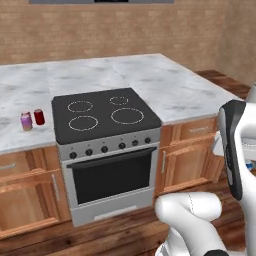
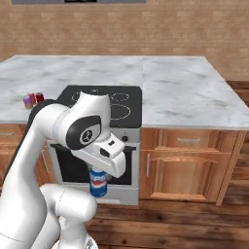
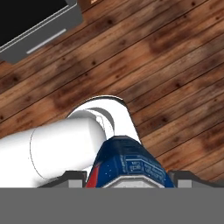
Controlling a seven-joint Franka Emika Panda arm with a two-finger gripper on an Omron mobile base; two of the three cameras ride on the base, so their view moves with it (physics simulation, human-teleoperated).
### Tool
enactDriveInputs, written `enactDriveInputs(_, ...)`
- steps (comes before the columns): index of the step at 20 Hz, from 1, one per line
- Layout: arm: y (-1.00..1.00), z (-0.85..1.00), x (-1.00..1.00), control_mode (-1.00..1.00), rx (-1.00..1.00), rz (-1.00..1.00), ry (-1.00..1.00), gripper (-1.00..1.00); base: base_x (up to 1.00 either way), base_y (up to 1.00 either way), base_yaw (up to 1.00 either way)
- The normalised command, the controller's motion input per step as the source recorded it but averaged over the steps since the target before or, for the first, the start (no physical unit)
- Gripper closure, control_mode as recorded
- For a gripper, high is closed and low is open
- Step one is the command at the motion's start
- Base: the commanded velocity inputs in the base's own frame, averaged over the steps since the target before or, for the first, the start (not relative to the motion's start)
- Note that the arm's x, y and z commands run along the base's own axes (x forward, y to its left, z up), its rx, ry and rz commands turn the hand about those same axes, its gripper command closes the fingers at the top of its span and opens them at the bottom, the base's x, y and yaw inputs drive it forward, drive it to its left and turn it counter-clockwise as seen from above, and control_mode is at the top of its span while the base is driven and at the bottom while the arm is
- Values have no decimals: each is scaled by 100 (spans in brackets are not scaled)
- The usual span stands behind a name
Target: Four empty soda cans are scattered around the kitchen. Gather all the cans and cluster them next to the stove for recycling.
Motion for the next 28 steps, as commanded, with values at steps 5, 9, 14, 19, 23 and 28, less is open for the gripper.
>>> enactDriveInputs(5,0,0,0,100,0,0,0,100,13,100,10)
enactDriveInputs(9,0,0,0,100,0,0,0,100,23,95,11)
enactDriveInputs(14,0,0,0,100,0,0,0,100,25,75,10)
enactDriveInputs(19,0,0,0,100,0,0,0,100,16,45,6)
enactDriveInputs(23,0,0,0,100,0,0,0,100,17,9,5)
enactDriveInputs(28,0,0,0,100,0,0,0,100,38,8,3)
